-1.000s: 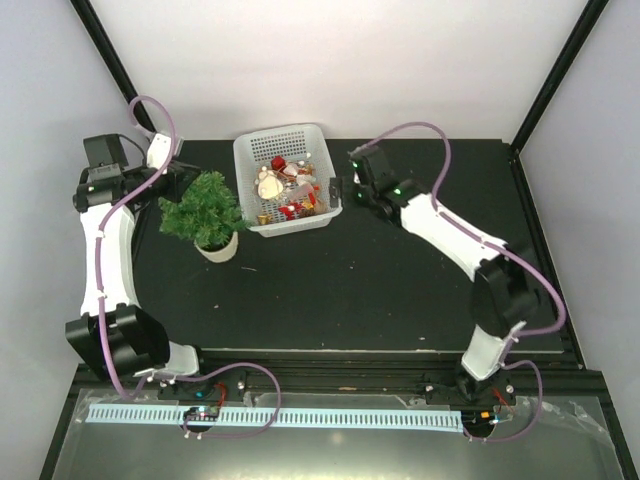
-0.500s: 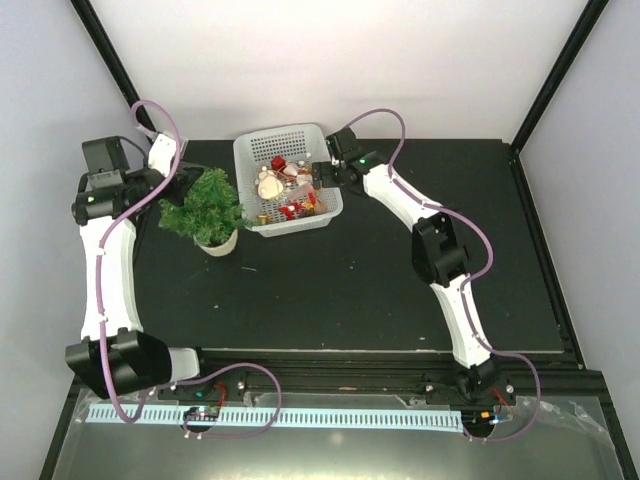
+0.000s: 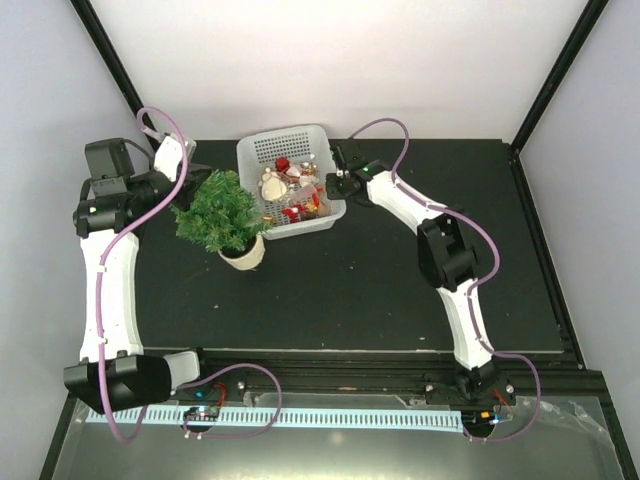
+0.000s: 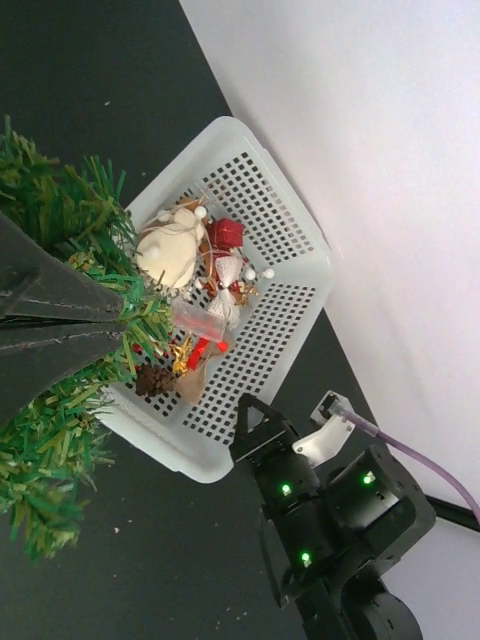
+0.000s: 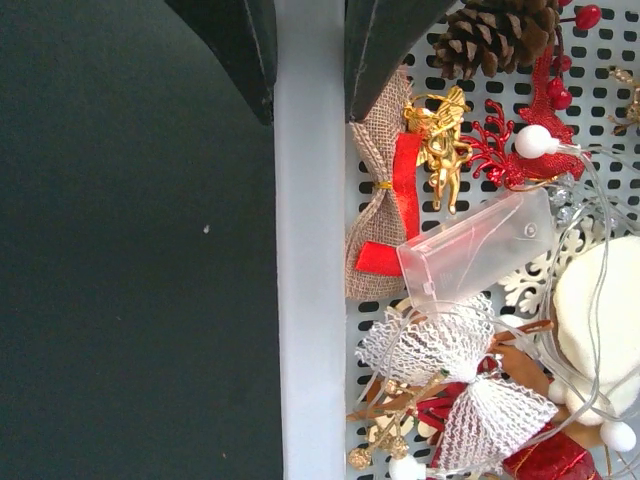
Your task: Decorate the small christmas tree
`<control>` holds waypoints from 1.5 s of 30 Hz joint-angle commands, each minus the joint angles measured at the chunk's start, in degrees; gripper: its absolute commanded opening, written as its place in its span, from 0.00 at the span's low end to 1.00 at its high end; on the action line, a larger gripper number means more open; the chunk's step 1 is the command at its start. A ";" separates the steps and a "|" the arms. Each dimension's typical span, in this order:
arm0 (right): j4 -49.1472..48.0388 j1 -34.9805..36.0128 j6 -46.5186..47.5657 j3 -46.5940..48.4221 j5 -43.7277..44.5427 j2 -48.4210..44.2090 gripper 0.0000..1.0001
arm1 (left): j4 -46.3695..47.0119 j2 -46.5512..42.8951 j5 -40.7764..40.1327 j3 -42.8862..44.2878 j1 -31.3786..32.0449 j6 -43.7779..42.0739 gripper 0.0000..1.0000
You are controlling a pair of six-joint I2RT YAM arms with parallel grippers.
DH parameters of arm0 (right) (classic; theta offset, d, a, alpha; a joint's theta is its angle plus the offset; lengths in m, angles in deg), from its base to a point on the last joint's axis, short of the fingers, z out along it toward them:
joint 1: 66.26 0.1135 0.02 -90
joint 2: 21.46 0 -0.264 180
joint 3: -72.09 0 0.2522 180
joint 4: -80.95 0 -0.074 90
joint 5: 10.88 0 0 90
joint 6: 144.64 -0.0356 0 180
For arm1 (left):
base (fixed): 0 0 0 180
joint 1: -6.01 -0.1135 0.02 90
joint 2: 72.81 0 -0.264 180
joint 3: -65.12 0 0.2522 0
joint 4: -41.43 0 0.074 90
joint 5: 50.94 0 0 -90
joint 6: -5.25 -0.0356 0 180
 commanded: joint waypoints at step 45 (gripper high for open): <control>-4.88 -20.61 -14.41 -72.74 14.00 -66.20 0.01 | 12.26 12.33 -16.10 2.26 36.08 5.83 0.03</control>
